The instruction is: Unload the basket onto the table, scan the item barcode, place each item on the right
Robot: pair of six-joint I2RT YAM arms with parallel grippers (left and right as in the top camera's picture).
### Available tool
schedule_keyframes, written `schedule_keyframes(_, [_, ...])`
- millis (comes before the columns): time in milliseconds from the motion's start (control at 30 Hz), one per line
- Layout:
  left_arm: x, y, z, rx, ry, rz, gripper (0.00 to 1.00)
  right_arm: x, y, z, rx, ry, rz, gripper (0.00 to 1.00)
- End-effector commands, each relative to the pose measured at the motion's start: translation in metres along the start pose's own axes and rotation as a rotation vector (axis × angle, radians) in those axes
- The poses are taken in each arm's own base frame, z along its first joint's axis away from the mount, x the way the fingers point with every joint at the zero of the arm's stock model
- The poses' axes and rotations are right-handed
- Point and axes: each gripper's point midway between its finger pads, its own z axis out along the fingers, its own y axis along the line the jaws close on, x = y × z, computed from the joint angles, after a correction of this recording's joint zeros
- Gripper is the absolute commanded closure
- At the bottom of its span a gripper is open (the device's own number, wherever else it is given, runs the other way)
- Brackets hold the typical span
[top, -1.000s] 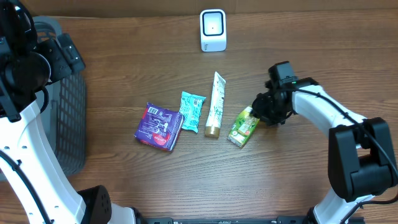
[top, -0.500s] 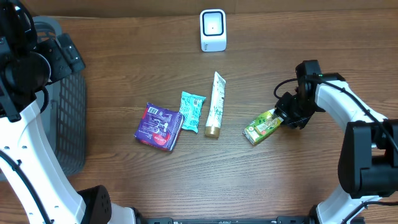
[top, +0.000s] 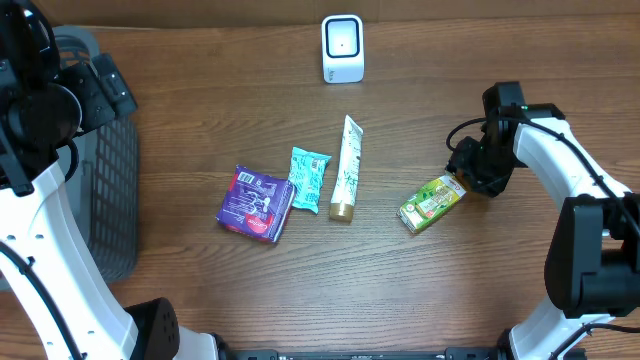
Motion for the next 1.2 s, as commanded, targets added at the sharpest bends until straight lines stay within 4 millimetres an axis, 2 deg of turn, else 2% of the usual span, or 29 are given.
schedule_keyframes(0, [0.000,0.001,0.001,-0.006,0.001,0.009,0.00,-0.001,-0.006,-0.006,0.020,0.006,0.083,0.37])
schedule_keyframes(67, [0.000,0.001,0.001,-0.006,0.001,0.009,0.00,0.007,-0.010,-0.006,0.039,0.038,0.125,0.36])
schedule_keyframes(133, [0.000,0.001,0.001,-0.006,0.001,0.009,0.01,0.013,-0.013,-0.004,0.045,0.060,0.135,0.31])
schedule_keyframes(267, [0.000,0.001,0.001,-0.006,0.001,0.009,0.01,0.024,-0.013,0.013,0.012,0.096,0.137,0.27])
schedule_keyframes(400, [0.000,0.001,0.001,-0.006,0.001,0.009,0.00,0.027,-0.005,0.035,-0.076,0.092,0.143,0.28])
schedule_keyframes(567, [0.000,0.001,0.001,-0.006,0.001,0.009,0.01,0.034,-0.015,0.055,-0.075,0.086,0.206,0.33])
schedule_keyframes(767, [0.000,0.001,0.001,-0.006,0.001,0.009,0.00,0.029,-0.013,0.059,-0.096,0.058,0.192,0.49])
schedule_keyframes(800, [0.000,0.001,0.001,-0.006,0.001,0.009,0.01,0.027,-0.011,0.059,-0.105,0.052,0.173,0.53])
schedule_keyframes(867, [0.000,0.001,0.001,-0.006,0.001,0.009,0.00,0.024,-0.003,0.058,-0.147,0.044,0.098,0.69])
schedule_keyframes(967, [0.000,0.001,0.001,-0.006,0.001,0.009,0.00,0.023,0.011,0.054,-0.226,0.047,0.003,0.82])
schedule_keyframes(1100, [0.000,0.001,0.001,-0.006,0.001,0.009,0.00,0.024,0.027,0.046,-0.305,0.060,-0.085,0.91])
schedule_keyframes(1167, [0.000,0.001,0.001,-0.006,0.001,0.009,0.00,0.027,0.040,0.039,-0.376,0.081,-0.139,0.91])
